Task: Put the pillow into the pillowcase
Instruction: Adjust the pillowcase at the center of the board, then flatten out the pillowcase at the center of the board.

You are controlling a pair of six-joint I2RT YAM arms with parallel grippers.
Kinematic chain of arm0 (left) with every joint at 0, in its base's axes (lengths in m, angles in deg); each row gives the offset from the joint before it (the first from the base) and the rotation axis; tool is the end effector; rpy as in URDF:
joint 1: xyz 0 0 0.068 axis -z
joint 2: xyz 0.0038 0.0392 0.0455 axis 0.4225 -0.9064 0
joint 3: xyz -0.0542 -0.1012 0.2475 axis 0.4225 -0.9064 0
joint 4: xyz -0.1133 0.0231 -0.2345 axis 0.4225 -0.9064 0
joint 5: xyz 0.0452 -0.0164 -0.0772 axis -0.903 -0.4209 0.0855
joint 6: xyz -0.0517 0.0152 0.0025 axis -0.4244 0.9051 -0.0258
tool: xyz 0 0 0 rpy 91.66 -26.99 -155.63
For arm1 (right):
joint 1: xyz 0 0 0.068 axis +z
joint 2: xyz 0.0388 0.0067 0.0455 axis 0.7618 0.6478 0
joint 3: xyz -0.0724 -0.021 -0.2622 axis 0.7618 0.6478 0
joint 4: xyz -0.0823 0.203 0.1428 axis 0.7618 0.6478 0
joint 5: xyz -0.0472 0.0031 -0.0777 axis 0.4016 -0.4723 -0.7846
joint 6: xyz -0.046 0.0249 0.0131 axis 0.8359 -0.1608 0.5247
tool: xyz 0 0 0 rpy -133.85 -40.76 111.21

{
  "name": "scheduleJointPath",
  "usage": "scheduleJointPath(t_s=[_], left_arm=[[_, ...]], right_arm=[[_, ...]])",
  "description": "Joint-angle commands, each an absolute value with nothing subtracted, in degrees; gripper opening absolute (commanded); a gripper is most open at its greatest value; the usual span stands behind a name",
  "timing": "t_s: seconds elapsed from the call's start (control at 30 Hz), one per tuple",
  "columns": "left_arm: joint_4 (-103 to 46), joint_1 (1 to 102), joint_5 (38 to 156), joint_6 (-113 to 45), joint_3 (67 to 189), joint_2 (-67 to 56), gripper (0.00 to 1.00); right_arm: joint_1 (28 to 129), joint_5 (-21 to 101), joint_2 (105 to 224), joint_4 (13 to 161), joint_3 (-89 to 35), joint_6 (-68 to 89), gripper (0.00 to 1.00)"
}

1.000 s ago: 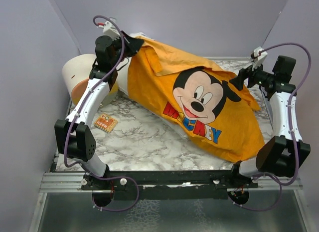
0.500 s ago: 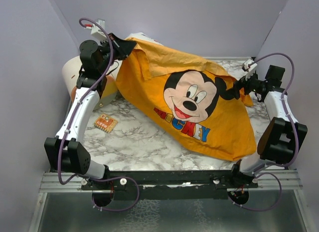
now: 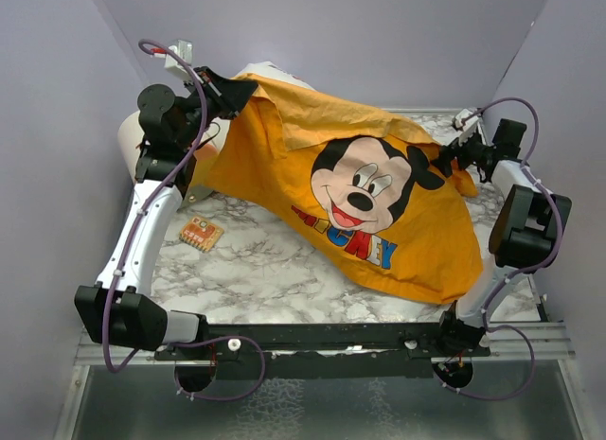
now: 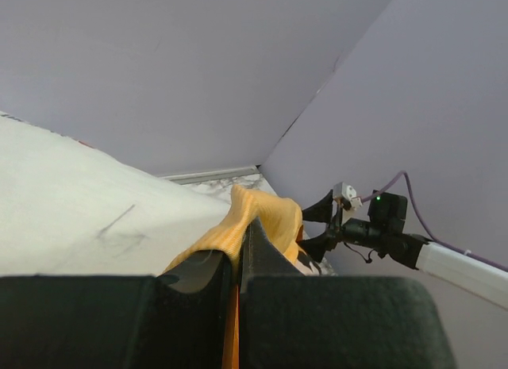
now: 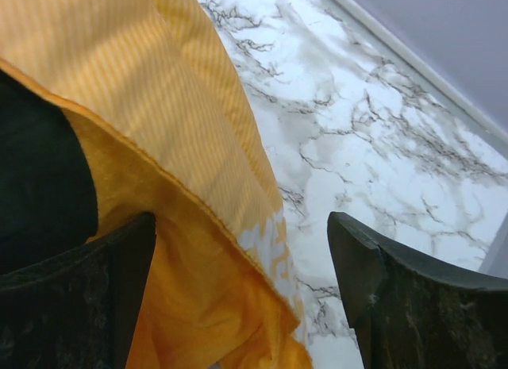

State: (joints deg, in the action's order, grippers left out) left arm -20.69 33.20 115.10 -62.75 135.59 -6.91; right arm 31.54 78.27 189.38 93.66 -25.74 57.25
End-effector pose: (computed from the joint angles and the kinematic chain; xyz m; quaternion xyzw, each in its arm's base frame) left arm 0.2974 -0.0591 0.4682 0.0038 0.6315 -0.4454 0.6347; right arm 0.3975 -0.1028 0.2267 -0.3244 0.7829 0.1157 0.5181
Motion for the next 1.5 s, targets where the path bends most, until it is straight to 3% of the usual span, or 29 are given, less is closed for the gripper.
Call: scheduleJointPath(t_s=[0.0, 0.1, 0.2, 0.23, 0.43, 0.53, 0.77, 0.8, 0.87, 0.93, 1.03, 1.17, 1.27, 1.33, 1.47], left_arm=[[-17.68, 32.55, 116.10, -63.95, 135.68, -3.78, 0.00], [-17.33, 32.59, 115.61, -64.37, 135.92, -3.48, 0.00], [-17.24, 32.56, 113.93, -64.42, 136.95, -4.16, 0.00], [-17.02, 32.60, 113.37, -64.48, 137.56, -4.66, 0.00], [-14.01, 32.55, 109.08, -68.52, 146.32, -10.47, 0.00], [-12.20, 32.55, 108.26, -72.31, 156.31, -15.59, 0.00], [-4.62, 32.55, 104.95, -86.71, 184.49, -32.81, 0.00], [-4.32, 32.53, 105.30, -88.28, 189.31, -35.29, 0.00], [-4.99, 32.55, 107.13, -88.92, 196.56, -38.68, 0.00], [-3.66, 32.55, 110.73, -87.88, 195.31, -37.88, 0.00], [3.30, 32.55, 116.05, -84.83, 174.01, -28.95, 0.00], [4.22, 32.46, 121.37, -76.01, 141.96, -13.46, 0.00], [-5.25, 32.53, 127.64, -67.49, 123.34, -4.34, 0.00], [-12.84, 32.67, 131.10, -62.08, 114.24, 0.56, 0.00], [-22.85, 32.73, 134.14, -57.45, 101.98, 10.24, 0.00]], right_arm=[[32.74, 78.10, 193.13, 89.89, -29.78, 54.85, 0.83], [33.01, 78.67, 194.80, 92.38, -33.03, 54.62, 0.59], [33.05, 77.90, 193.36, 93.57, -35.00, 52.95, 0.14], [33.03, 77.77, 192.12, 94.11, -35.60, 51.73, 0.05], [33.01, 83.07, 179.61, 99.88, -42.23, 41.26, 0.01], [33.01, 80.79, 174.68, 100.33, -50.33, 37.01, 0.01], [28.27, 73.30, 188.82, 107.80, -100.17, 27.16, 0.01], [27.39, 73.05, 189.71, 106.60, -102.94, 25.83, 0.01], [25.92, 73.76, 186.21, 100.86, -96.78, 24.45, 0.01], [25.06, 78.05, 178.13, 92.26, -80.17, 24.81, 0.01], [25.02, 87.36, 165.93, 87.06, -54.41, 31.86, 0.01], [24.95, 95.72, 151.34, 103.57, -25.40, 56.76, 0.01], [24.84, 95.33, 143.72, 123.24, -9.44, 79.23, 0.01], [24.84, 94.33, 140.02, 132.72, -1.59, 89.83, 0.01], [24.84, 95.27, 136.73, 137.89, 4.00, 91.50, 0.01]])
